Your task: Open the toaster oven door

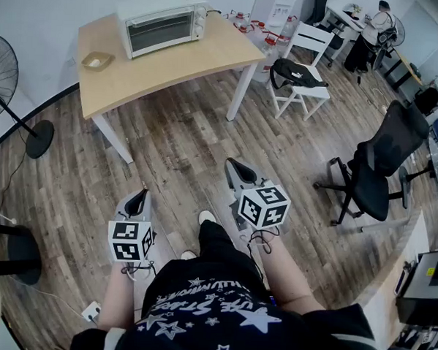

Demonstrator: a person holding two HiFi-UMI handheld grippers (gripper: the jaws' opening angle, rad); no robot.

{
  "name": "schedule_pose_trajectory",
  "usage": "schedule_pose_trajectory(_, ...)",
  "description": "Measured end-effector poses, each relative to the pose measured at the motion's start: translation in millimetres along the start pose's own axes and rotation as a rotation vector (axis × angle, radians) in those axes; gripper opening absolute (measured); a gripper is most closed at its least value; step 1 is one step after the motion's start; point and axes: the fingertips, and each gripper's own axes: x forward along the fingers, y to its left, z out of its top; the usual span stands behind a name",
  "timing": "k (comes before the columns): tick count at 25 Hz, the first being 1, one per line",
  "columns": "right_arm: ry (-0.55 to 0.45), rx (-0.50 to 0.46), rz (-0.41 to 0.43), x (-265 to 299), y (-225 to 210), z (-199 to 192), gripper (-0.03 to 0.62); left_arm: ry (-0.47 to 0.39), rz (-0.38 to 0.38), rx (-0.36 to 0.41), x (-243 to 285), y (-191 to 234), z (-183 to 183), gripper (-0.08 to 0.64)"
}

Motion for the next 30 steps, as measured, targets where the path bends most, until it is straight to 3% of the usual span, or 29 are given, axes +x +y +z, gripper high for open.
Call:
schedule_pose_trajectory(13, 0.029, 0.002, -0.021, -8, 4, -17, 0.002, 0.007, 0.011, -0.039, -13, 2, -15, 0.021)
schedule_pose_trajectory(20, -0.041, 0.014, -0.043, -15, 7, -8, 0.003, -0.005, 0.006, -0.031, -19, 6, -13, 0.021)
schedule_pose_trajectory(24, -0.031, 0.014, -0.039, -8, 2, -6, 0.008, -0.010, 0.008, -0.035, -10, 10, -7, 0.021)
schedule_pose_trajectory(26, -0.019, 0.027, -0.027, 1, -4, -6, 0.094, -0.009, 0.011, -0.034, -2, 11, -3, 0.021)
schedule_pose_trajectory(30, 0.000, 0.046, -0.014, 30, -23, 0, 0.148, -0.002, 0.023, -0.039, 21, 19, 6, 0.023)
